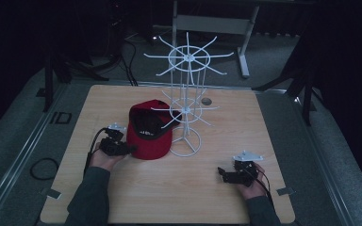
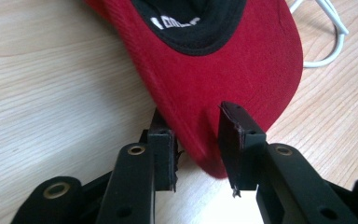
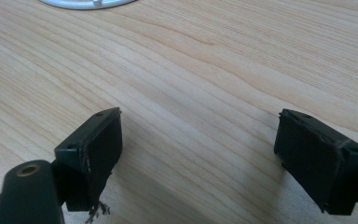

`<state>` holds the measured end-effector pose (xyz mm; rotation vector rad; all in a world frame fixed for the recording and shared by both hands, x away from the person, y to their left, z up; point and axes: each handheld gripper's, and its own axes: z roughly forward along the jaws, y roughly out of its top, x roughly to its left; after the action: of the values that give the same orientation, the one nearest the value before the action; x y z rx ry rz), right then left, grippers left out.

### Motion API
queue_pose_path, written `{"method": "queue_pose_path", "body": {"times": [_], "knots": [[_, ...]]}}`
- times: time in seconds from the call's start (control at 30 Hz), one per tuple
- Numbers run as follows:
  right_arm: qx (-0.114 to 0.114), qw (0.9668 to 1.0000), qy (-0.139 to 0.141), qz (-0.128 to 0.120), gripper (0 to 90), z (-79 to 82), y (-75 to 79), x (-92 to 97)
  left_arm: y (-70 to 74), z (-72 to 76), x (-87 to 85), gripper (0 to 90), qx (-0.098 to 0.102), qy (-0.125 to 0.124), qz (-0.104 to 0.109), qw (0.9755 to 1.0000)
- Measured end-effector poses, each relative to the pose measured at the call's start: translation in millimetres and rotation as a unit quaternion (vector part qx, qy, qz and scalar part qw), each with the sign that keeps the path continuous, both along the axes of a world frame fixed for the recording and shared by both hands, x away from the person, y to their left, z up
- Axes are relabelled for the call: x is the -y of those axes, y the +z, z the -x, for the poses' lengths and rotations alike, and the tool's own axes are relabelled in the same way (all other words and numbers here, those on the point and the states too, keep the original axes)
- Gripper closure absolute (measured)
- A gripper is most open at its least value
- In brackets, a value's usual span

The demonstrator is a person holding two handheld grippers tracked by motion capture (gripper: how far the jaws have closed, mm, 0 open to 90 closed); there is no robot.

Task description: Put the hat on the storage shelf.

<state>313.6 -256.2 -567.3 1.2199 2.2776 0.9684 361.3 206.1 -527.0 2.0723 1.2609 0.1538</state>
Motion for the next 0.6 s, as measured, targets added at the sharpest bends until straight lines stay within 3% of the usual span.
{"method": "queue_pose_path", "body": {"times": [0.33,0.47,0.53,0.6], "knots": [[0.0,1.0,0.0,0.0,15.0,0.0,0.0,0.0,-12.3,-20.5,10.9,60.2,-0.028,-0.038,0.009,0.9988],[0.0,1.0,0.0,0.0,15.0,0.0,0.0,0.0,-15.4,-23.1,12.7,60.4,-0.033,-0.04,0.021,0.9984],[0.0,1.0,0.0,0.0,15.0,0.0,0.0,0.0,-13.6,-20.7,14.2,62.8,-0.021,-0.046,0.014,0.9986],[0.0,1.0,0.0,0.0,15.0,0.0,0.0,0.0,-9.1,-14.4,18.9,65.7,0.009,-0.056,-0.005,0.9984]]}}
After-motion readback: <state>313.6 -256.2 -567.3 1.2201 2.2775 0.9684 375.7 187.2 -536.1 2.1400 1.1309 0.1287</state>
